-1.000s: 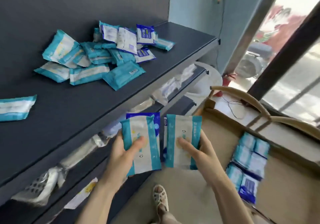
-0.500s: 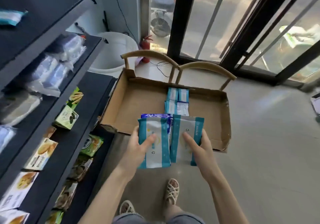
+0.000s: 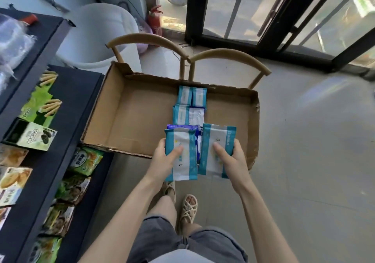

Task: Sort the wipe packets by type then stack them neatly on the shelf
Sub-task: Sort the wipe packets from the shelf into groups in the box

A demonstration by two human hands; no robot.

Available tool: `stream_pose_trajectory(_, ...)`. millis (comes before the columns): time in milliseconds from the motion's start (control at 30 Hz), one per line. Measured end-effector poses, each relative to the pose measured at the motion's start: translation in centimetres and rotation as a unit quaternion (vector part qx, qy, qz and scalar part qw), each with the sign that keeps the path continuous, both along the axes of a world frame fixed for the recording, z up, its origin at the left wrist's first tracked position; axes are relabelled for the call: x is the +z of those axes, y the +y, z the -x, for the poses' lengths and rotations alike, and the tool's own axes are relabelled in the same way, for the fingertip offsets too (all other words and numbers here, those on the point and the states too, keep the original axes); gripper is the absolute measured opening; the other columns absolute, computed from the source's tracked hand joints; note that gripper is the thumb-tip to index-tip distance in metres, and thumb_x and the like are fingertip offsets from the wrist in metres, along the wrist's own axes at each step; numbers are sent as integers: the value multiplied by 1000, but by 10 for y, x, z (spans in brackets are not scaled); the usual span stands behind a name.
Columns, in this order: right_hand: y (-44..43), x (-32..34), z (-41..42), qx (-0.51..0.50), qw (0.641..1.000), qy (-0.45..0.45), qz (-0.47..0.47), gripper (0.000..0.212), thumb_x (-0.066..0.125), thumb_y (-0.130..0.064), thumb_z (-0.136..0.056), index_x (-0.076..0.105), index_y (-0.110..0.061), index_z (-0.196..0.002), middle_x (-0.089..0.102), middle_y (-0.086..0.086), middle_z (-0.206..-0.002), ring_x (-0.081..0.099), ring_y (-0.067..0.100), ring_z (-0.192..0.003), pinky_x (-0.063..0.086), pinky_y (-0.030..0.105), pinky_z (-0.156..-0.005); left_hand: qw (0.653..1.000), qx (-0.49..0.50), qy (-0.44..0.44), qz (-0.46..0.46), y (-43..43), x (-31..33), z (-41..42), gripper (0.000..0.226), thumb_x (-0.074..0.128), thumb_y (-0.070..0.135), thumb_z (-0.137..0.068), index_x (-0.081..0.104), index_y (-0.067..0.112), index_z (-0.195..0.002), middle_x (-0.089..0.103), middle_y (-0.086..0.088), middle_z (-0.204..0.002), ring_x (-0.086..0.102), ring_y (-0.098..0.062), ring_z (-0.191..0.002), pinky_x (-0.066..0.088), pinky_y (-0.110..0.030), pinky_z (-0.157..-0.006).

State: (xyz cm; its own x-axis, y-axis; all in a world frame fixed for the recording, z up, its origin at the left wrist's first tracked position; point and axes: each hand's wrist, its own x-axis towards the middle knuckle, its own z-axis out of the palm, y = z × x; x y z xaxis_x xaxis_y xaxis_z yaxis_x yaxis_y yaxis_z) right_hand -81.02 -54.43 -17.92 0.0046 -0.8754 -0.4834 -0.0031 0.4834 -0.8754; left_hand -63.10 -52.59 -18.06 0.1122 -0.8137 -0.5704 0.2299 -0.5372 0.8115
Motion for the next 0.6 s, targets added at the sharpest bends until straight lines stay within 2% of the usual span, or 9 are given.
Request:
stream_pose_trajectory(133,-56,-22,-7,-8,999,-8,-33,34,60,-20,-92,43,-12,-119,62,7,-111,69,16,-91,58,27,-67,1000,1,-5,-14,-58,-23,-9,13,56,14,-93,52,20,-104,67,-1,-101,69,-10,-82,54,-23,-63)
stream_pose_trajectory(267,-121,-51,-22,-22,997,-11,-79,33,58,-17,-93,37,-14,-118,61,6,-111,70,13,-86,56,23,-61,999,-4,-30,-40,-125,-55,-25,15,57,14,-93,53,16,-107,66,-4,-104,67,-16,-89,57,-27,-68)
stream_pose_trajectory(400,-185,-81,-37,-25,994,14,-103,32,61,-13,-91,40,-12,-115,62,4,-106,69,5,-77,52,18,-56,995,-11,-61,-75,-193,-94,-36,25,62,14,-90,51,10,-112,66,-7,-106,66,-19,-91,57,-33,-76)
stream_pose_trajectory(600,-267,-152,-51,-27,992,59,-108,30,66,-12,-88,45,-13,-109,62,4,-106,63,15,-92,56,25,-69,990,-38,-93,-98,-282,-162,-39,36,68,17,-86,50,11,-116,65,-5,-110,66,-17,-94,57,-35,-78)
